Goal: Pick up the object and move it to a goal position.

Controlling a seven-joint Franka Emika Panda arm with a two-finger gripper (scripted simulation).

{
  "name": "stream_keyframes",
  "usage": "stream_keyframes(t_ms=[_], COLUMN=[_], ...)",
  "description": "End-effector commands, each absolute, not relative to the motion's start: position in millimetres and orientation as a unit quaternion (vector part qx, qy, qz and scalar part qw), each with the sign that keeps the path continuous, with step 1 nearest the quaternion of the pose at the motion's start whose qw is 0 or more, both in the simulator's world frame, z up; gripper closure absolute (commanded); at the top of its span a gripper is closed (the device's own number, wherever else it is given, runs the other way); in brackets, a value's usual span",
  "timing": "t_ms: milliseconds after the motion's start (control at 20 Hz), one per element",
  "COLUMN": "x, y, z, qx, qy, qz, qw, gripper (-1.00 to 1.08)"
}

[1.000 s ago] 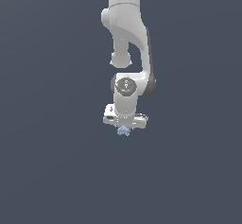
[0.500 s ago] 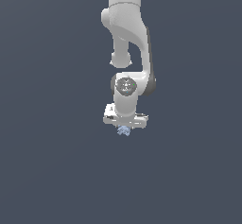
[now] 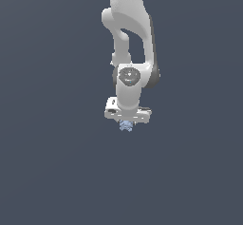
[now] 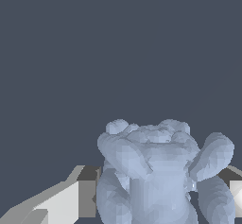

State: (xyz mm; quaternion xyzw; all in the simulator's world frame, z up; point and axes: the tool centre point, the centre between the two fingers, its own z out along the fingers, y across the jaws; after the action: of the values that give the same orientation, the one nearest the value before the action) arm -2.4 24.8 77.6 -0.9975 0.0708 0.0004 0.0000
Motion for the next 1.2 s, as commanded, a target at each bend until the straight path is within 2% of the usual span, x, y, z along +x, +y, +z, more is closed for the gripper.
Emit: stream_keyframes(t_ms=[0,450,1150], x=[-6.8,-31.0,-74.5], y=[28.4,46.4,80.3], z=[94.0,178.5,338.5], qx=[-0.997,-0.998,-0.997], qy=[0.071,0.071,0.071], qz=[0.000,0.000,0.000], qw=[0.000,0.000,-0.001], gripper=[1.08,1.08,1.08])
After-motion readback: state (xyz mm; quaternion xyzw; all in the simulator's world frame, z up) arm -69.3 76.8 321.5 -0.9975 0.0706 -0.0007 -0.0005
